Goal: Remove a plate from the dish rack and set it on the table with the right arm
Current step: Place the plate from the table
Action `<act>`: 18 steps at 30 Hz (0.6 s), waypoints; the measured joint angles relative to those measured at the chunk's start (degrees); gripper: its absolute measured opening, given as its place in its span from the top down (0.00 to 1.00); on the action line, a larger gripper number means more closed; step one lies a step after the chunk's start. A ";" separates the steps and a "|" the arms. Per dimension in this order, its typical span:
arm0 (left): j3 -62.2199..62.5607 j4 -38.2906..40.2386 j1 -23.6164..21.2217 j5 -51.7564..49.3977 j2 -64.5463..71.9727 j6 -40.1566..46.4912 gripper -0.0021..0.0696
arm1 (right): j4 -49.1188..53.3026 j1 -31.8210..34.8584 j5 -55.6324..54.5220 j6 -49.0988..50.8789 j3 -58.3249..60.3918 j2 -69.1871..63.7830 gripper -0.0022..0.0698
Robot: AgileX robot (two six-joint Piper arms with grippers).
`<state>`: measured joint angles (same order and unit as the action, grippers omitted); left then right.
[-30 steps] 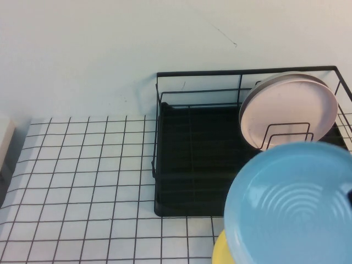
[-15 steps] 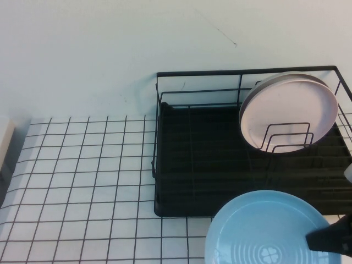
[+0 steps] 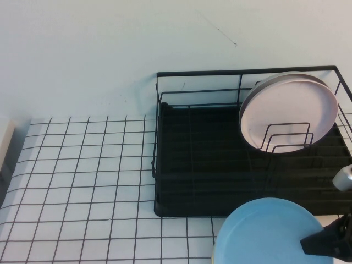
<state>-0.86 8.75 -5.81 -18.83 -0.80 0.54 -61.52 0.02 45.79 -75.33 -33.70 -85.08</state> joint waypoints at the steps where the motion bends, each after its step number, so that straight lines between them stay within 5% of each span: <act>1: 0.00 0.00 0.00 0.00 0.00 0.00 0.97 | 0.10 0.00 0.13 -0.11 0.00 0.00 0.56; 5: 0.00 0.00 0.00 0.00 0.00 0.00 0.97 | 2.39 0.00 1.12 -0.21 -0.12 0.00 0.31; 8: 0.00 0.00 0.00 0.00 0.00 0.00 0.97 | 8.34 0.00 4.22 2.85 -2.30 0.00 0.25; 13: 0.00 0.00 0.00 0.00 0.00 0.00 0.97 | 20.19 0.00 13.72 13.91 -10.30 0.00 0.29; 18: 0.00 0.00 0.00 0.00 0.00 0.00 0.97 | 22.58 0.00 19.44 17.40 -16.52 5.27 0.45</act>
<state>-0.86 8.75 -5.81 -18.83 -0.80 0.54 -38.94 0.02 65.23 -57.93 -50.22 -79.81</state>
